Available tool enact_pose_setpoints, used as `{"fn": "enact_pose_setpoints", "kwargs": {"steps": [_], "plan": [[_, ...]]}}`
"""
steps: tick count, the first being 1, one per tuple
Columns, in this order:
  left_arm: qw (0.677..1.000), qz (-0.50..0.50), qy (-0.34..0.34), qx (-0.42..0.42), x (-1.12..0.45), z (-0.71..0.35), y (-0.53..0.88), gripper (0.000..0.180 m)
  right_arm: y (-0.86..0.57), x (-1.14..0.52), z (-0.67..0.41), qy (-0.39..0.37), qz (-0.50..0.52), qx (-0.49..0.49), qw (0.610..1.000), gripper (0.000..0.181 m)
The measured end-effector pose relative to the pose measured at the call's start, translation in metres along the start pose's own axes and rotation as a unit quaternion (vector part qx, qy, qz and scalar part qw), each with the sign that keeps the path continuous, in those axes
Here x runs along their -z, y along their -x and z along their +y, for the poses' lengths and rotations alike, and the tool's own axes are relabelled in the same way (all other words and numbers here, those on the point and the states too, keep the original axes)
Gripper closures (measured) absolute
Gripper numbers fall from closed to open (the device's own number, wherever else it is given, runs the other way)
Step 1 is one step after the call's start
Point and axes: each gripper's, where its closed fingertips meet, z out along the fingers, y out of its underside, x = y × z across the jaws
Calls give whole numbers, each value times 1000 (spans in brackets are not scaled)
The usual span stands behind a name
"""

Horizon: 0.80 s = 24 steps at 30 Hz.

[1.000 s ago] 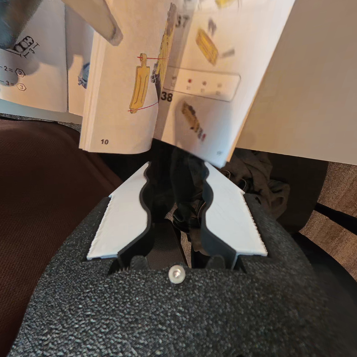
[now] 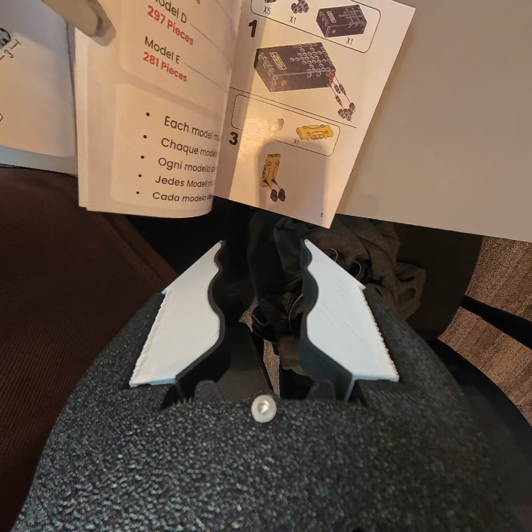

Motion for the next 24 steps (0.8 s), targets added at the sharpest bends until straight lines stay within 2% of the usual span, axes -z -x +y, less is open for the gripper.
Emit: {"fn": "enact_pose_setpoints", "kwargs": {"steps": [7,10,13,14,16,18,21,24], "plan": [[1000,15,-4,9,9,4,-1,178,1,-2,2,5,-5,-6,1000,130],[999,-45,-9,-14,17,2,15,180,-5,-3,2,-7,-25,-46,999,130],[991,-117,7,-63,22,3,28,178,-12,-6,3,-35,-81,-140,986,129],[990,-123,6,-73,24,1,25,169,-15,-9,6,-38,-103,-173,979,127],[987,-131,14,-87,26,2,19,139,-21,-13,10,-49,-131,-219,966,123],[979,-155,38,-127,31,9,19,124,-29,-15,10,-67,-135,-233,961,122],[960,-201,87,-174,38,25,28,126,-30,-16,2,-102,-160,-234,954,122],[930,-267,144,-210,45,42,54,133,-24,-5,-18,-162,-228,-250,927,121]]}}
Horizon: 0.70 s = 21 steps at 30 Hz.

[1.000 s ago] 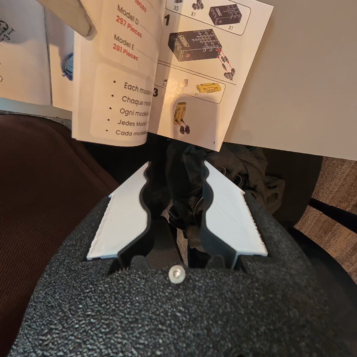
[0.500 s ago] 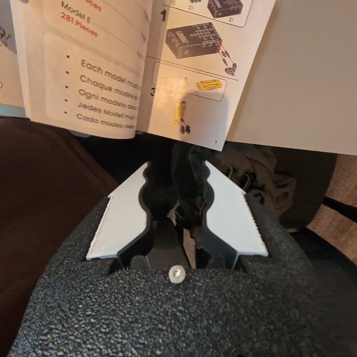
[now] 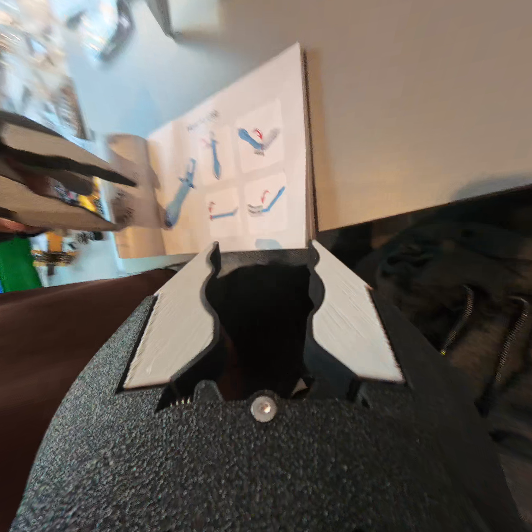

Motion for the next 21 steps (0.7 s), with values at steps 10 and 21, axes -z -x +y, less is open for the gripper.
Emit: {"fn": "enact_pose_setpoints", "kwargs": {"steps": [10,21], "plan": [[997,-66,26,-3,-19,28,26,180,-21,-25,10,77,134,85,984,130],[999,-45,1,18,-20,29,26,180,-30,-14,2,65,187,114,974,136]]}}
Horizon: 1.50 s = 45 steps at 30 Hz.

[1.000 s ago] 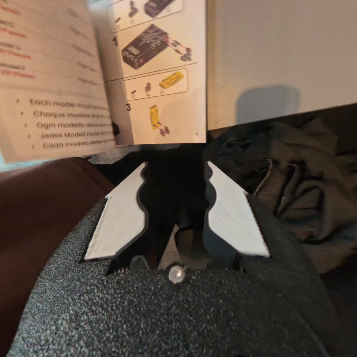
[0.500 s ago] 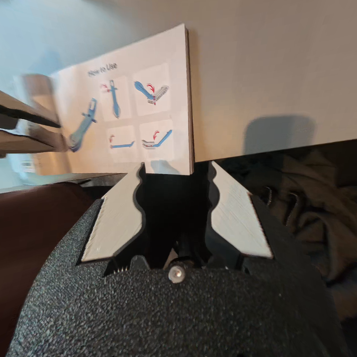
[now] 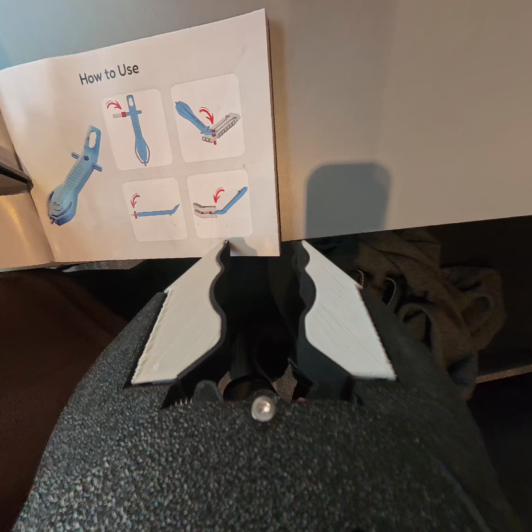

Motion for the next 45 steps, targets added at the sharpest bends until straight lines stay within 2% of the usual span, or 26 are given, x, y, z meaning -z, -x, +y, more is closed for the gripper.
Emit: {"fn": "enact_pose_setpoints", "kwargs": {"steps": [3,5,11,16,22,35,45], "plan": [[1000,4,0,5,0,0,0,180,5,1,2,4,-14,17,1000,146],[1000,5,0,9,0,0,0,180,3,5,-1,-3,13,44,999,156],[1000,1,-5,12,-1,0,0,180,12,31,-19,-46,71,136,987,172],[1000,9,-3,28,-1,0,0,180,38,52,-32,-85,68,183,977,174],[998,26,-5,51,-1,0,-1,180,98,61,-39,-112,-5,228,967,175],[994,51,-32,96,-1,-2,-1,180,198,67,-27,-108,-149,293,938,175],[976,99,-100,163,6,-8,-5,180,199,62,-25,-102,-156,266,946,175]]}}
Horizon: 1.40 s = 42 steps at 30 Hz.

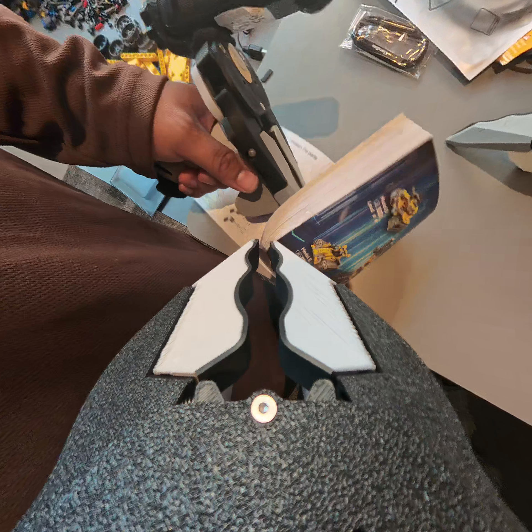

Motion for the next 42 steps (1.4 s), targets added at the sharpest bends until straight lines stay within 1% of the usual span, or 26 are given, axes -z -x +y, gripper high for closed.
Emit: {"fn": "enact_pose_setpoints", "kwargs": {"steps": [1,2,3,5,6,8,14,18,20,25,32,34,37,40,41,42], "plan": [[1000,3,6,-3,-1,3,-1,172,0,0,1,-2,-2,-7,1000,175],[1000,-4,24,-14,-4,9,1,173,1,0,1,-3,-4,-11,1000,174],[999,-9,38,-33,-8,15,1,180,2,0,1,-3,-7,-12,1000,174],[998,-7,43,-49,-11,16,-2,180,7,-2,2,-1,-15,-11,1000,174],[998,-3,42,-43,-12,15,-3,177,8,-4,4,4,-12,-9,1000,174],[999,13,24,-24,-9,9,-6,165,6,-7,8,9,-4,-6,1000,174],[993,95,-46,60,16,-14,-12,153,2,-4,10,1,-2,-22,1000,174],[978,168,-51,110,22,-29,-30,140,4,-5,11,-1,-9,-28,1000,174],[975,185,-44,119,21,-32,-37,145,3,-5,11,-2,-8,-34,999,174],[974,196,-37,110,22,-35,-44,154,0,-3,12,-2,-7,-39,999,174],[968,218,-32,119,33,-33,-46,150,-3,-4,16,-1,-9,-50,999,173],[960,252,-40,117,39,-36,-54,111,-4,-5,18,0,-11,-55,998,173],[958,257,-45,123,40,-39,-56,113,-3,-6,16,-3,-15,-56,998,174],[964,241,-20,106,31,-33,-60,119,1,-8,13,-2,-19,-44,999,174],[965,241,-14,97,28,-32,-63,130,3,-8,12,-2,-20,-40,999,174],[968,237,-14,87,26,-33,-65,148,4,-8,11,-1,-22,-37,999,174]]}}
